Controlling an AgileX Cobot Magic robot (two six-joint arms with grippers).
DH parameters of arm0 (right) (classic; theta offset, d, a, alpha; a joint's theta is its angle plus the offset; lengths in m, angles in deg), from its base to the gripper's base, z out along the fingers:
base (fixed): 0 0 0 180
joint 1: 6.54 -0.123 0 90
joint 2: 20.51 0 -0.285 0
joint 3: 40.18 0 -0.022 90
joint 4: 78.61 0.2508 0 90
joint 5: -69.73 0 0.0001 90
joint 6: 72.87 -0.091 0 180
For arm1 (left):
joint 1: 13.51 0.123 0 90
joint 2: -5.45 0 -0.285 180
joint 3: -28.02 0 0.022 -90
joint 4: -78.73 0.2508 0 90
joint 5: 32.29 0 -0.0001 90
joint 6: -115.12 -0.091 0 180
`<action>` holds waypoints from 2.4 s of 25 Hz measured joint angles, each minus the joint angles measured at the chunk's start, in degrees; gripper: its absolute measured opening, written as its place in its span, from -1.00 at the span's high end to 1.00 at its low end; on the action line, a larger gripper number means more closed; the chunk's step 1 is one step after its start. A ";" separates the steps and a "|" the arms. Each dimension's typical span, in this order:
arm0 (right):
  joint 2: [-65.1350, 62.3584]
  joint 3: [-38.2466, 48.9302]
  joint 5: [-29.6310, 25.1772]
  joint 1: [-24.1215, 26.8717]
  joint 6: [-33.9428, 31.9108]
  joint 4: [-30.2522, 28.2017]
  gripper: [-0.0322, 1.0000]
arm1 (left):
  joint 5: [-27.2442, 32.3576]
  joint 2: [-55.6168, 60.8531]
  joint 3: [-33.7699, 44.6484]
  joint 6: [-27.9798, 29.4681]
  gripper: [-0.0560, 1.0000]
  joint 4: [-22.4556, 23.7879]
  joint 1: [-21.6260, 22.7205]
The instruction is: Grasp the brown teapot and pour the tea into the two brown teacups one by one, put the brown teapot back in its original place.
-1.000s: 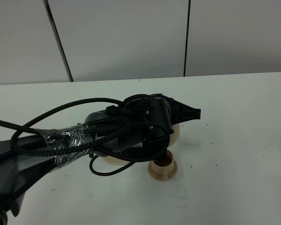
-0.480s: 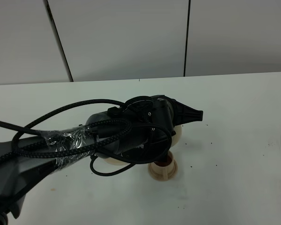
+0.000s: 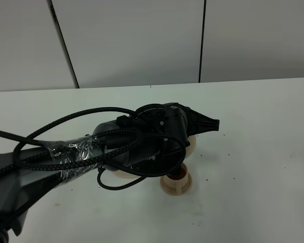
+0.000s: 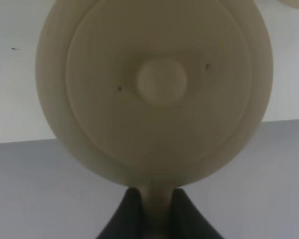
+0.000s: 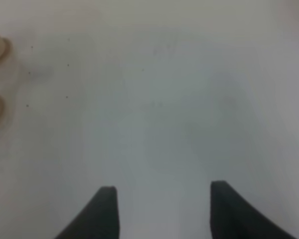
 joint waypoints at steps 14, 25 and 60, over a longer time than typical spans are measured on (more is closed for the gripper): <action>0.00 0.00 0.00 0.00 0.00 0.00 0.15 | 0.00 0.00 0.00 0.06 0.58 0.00 0.00; 0.00 0.00 0.00 0.00 0.00 0.00 0.15 | 0.00 0.00 0.00 4.50 0.58 -0.17 0.00; 0.00 0.00 0.00 0.00 0.00 0.00 0.15 | 4.94 1.38 -0.05 15.19 0.58 -9.12 2.94</action>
